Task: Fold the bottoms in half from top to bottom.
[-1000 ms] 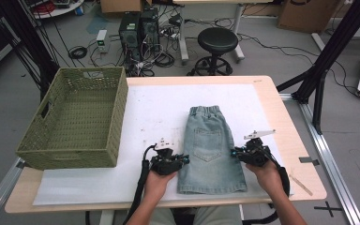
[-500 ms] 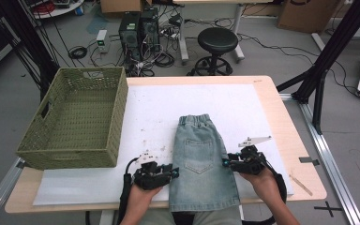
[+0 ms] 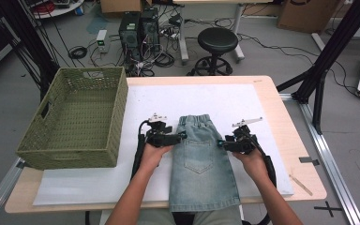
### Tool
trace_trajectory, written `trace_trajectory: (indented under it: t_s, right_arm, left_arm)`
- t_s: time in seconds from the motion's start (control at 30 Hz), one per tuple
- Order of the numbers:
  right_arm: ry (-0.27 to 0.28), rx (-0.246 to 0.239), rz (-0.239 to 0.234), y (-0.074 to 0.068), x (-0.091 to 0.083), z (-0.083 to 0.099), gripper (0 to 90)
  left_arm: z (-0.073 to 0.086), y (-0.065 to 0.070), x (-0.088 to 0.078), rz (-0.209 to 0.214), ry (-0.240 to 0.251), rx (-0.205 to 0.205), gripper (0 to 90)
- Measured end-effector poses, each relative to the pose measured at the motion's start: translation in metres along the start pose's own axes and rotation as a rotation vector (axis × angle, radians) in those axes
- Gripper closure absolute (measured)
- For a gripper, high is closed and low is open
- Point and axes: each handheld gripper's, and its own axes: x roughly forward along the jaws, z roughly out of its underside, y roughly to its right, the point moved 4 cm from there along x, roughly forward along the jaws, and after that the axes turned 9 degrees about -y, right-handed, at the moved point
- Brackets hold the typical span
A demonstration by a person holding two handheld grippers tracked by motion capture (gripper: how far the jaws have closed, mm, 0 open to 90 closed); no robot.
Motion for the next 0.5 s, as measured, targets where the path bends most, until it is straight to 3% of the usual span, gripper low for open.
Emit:
trace_trajectory:
  t_s: [0.03, 0.1, 0.17, 0.3, 0.37, 0.5]
  right_arm:
    - [-0.022, 0.0, -0.009, 0.001, 0.003, 0.0, 63.1]
    - [-0.035, -0.012, -0.028, 0.001, 0.005, 0.001, 75.3]
    - [-0.034, -0.033, -0.025, -0.001, 0.004, 0.001, 78.9]
    - [-0.031, -0.034, -0.031, 0.001, 0.003, 0.001, 79.5]
    - [-0.029, -0.037, -0.025, 0.001, 0.003, 0.001, 79.5]
    - [-0.029, -0.04, -0.022, 0.002, 0.003, 0.002, 79.4]
  left_arm:
    - [-0.001, -0.001, 0.003, -0.005, -0.01, 0.001, 28.8]
    - [-0.002, -0.002, 0.009, 0.024, -0.021, 0.009, 28.8]
    - [-0.003, -0.002, 0.014, 0.034, -0.028, 0.024, 28.9]
    - [-0.003, -0.002, 0.023, 0.071, -0.065, 0.056, 30.9]
    - [-0.003, -0.002, 0.026, 0.078, -0.074, 0.052, 33.3]
    - [-0.004, -0.004, 0.028, 0.072, -0.08, 0.047, 48.5]
